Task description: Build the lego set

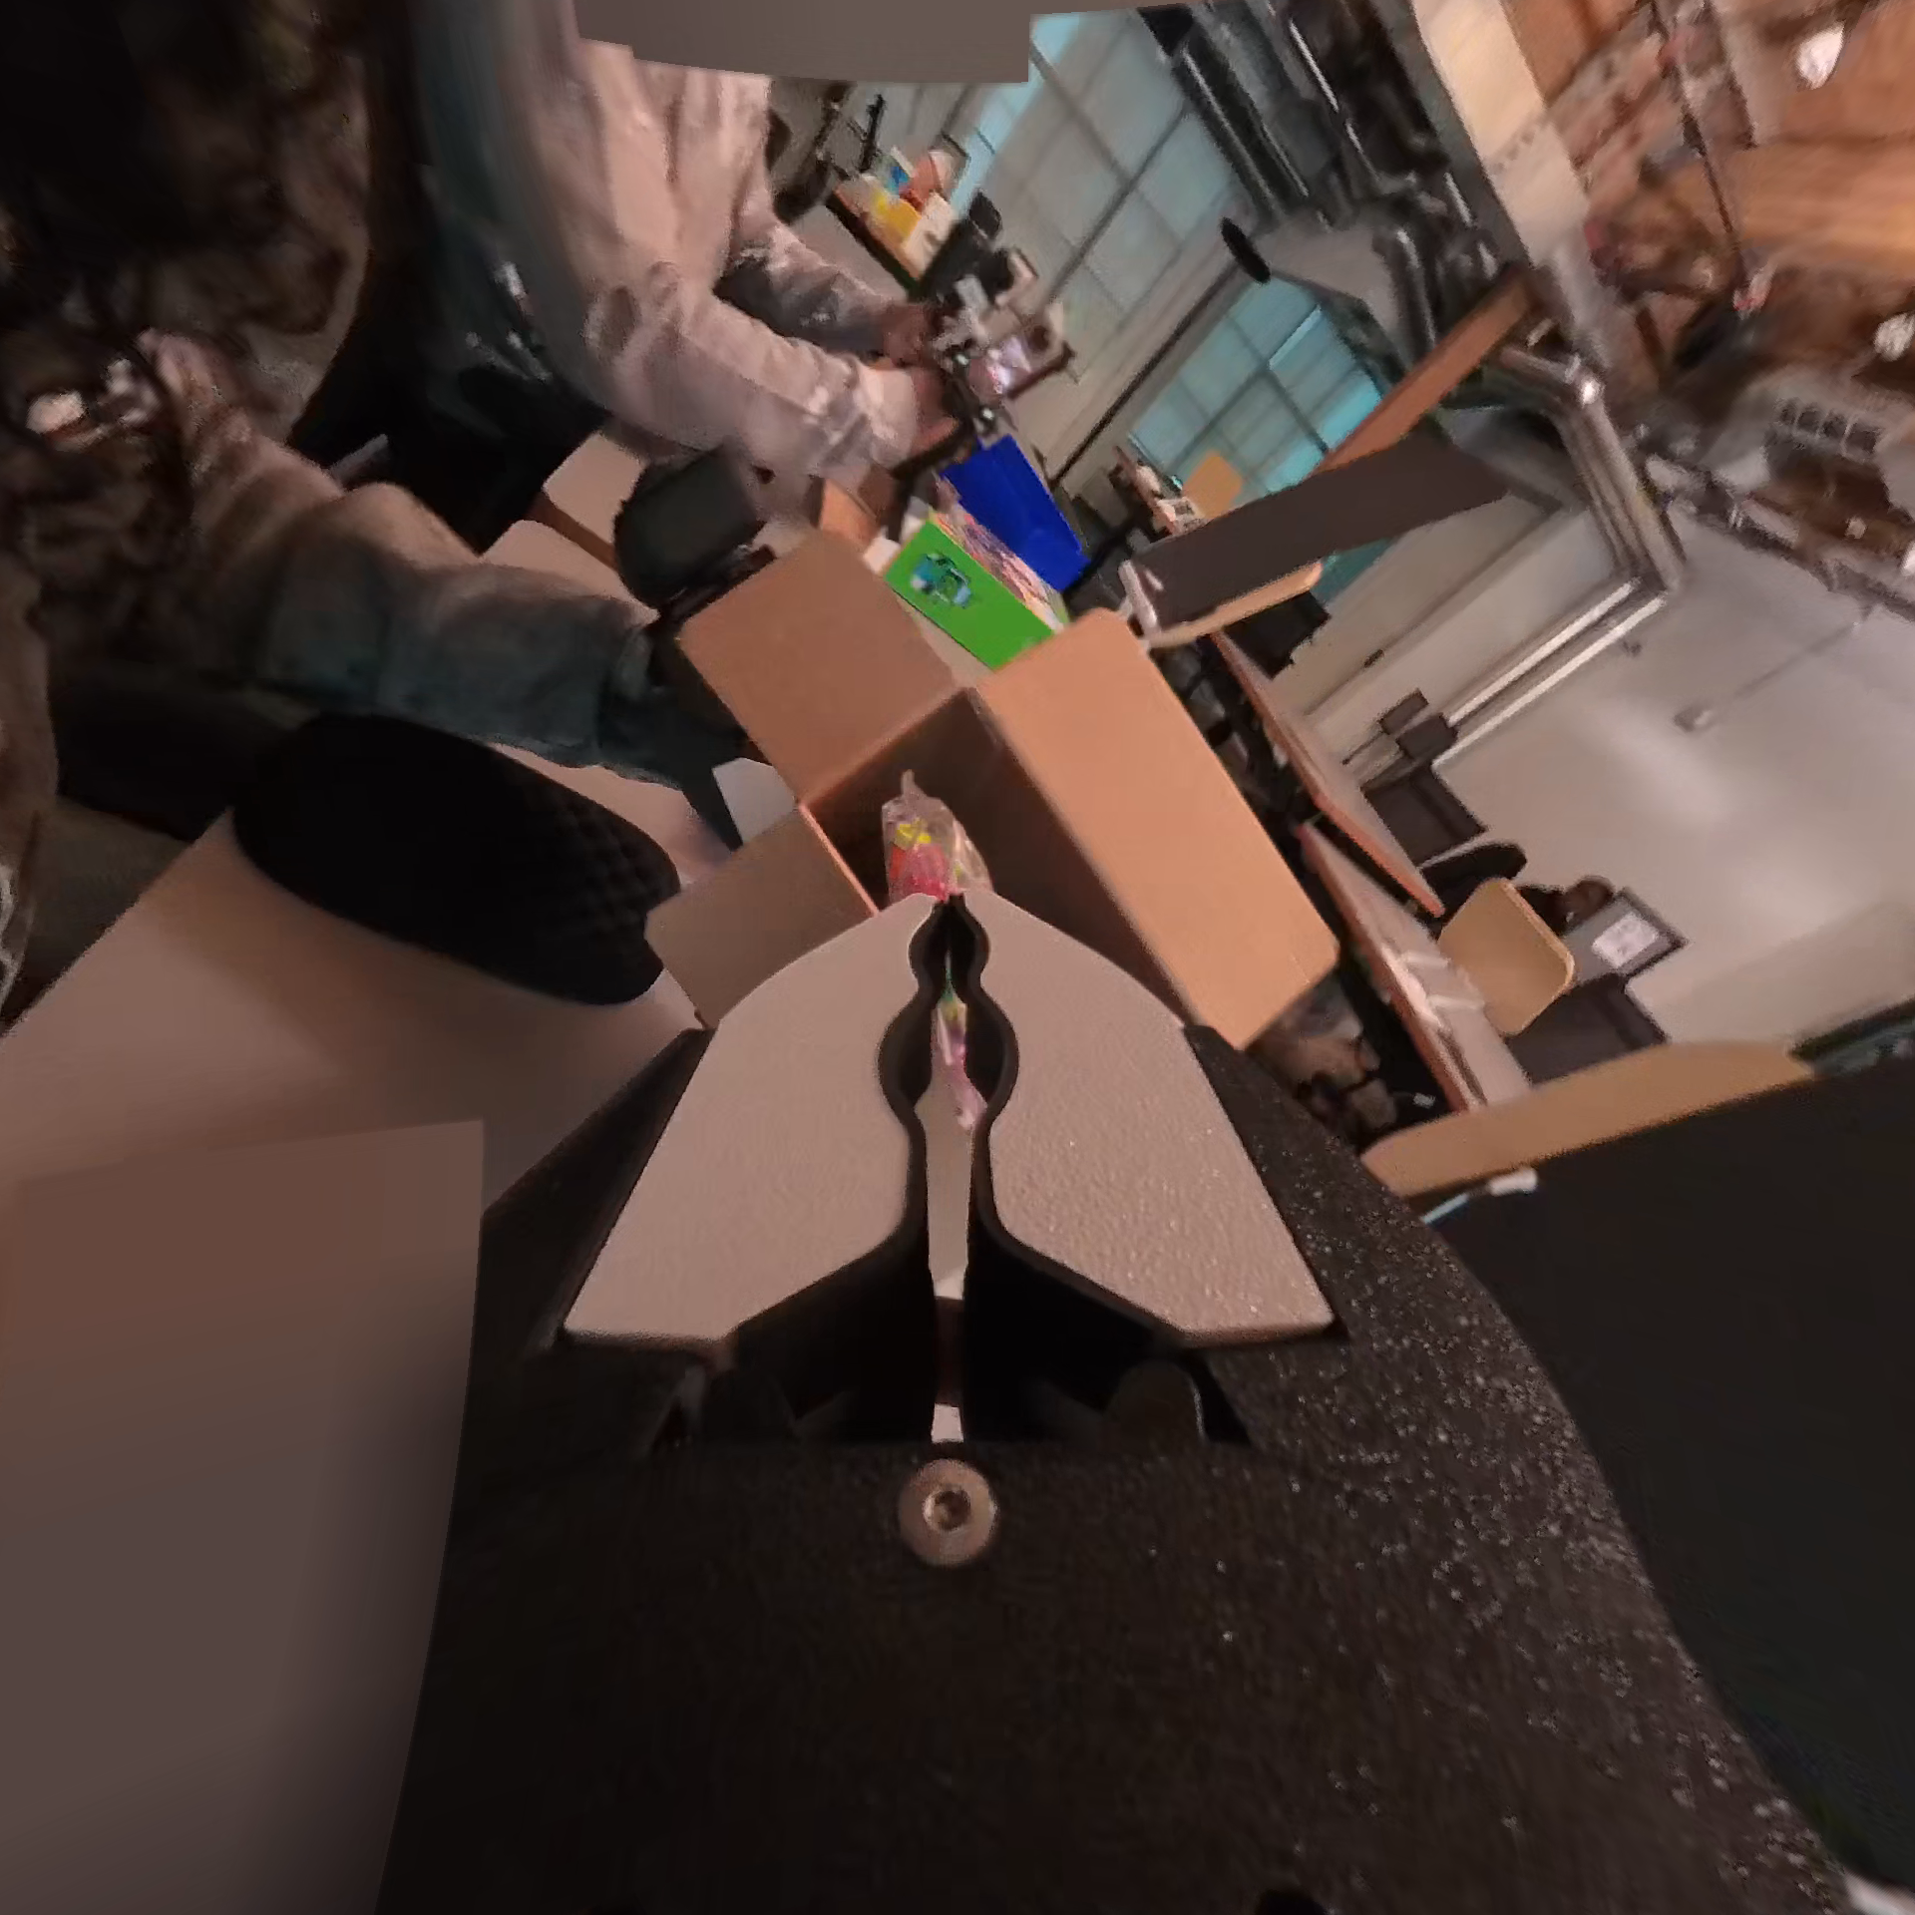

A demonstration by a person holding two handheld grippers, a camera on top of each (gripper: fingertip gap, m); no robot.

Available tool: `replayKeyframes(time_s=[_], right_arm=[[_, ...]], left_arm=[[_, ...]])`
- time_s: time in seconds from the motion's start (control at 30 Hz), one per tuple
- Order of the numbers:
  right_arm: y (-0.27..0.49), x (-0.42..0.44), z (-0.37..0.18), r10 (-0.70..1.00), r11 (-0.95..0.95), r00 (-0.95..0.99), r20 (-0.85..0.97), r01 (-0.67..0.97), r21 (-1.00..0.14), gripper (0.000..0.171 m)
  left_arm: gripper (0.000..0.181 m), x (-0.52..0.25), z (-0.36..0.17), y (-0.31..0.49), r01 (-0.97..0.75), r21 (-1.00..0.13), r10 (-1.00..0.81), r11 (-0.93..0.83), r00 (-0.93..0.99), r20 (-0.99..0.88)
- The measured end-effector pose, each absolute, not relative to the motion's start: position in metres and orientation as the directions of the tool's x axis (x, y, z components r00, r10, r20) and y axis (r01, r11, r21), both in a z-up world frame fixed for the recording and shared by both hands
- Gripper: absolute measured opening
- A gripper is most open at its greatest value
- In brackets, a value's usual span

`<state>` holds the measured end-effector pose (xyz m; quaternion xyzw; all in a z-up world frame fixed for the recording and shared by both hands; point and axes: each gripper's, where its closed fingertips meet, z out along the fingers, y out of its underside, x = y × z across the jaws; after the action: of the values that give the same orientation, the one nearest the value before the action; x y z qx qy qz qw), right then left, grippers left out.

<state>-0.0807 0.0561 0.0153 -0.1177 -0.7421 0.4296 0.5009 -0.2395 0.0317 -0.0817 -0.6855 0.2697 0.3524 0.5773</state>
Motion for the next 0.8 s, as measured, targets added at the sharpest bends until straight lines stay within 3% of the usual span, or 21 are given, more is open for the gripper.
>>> replayKeyframes(time_s=[0.3,0.5,0.8], right_arm=[[0.131,-0.088,0.009,0.830,0.414,-0.474,0.295,0.168,-0.895,0.000],[0.170,-0.094,-0.033,0.874,0.423,-0.400,0.275,0.348,-0.837,0.000],[0.199,-0.098,-0.087,0.844,0.463,-0.502,0.188,0.504,-0.729,0.000]], left_arm=[[0.084,-0.254,-0.072,0.016,-0.638,-0.761,0.096,-0.114,0.756,-0.648],[0.084,-0.251,-0.067,0.005,-0.605,-0.792,0.089,-0.079,0.787,-0.610],[0.084,-0.245,-0.039,-0.027,-0.600,-0.800,0.104,-0.025,0.794,-0.599]])
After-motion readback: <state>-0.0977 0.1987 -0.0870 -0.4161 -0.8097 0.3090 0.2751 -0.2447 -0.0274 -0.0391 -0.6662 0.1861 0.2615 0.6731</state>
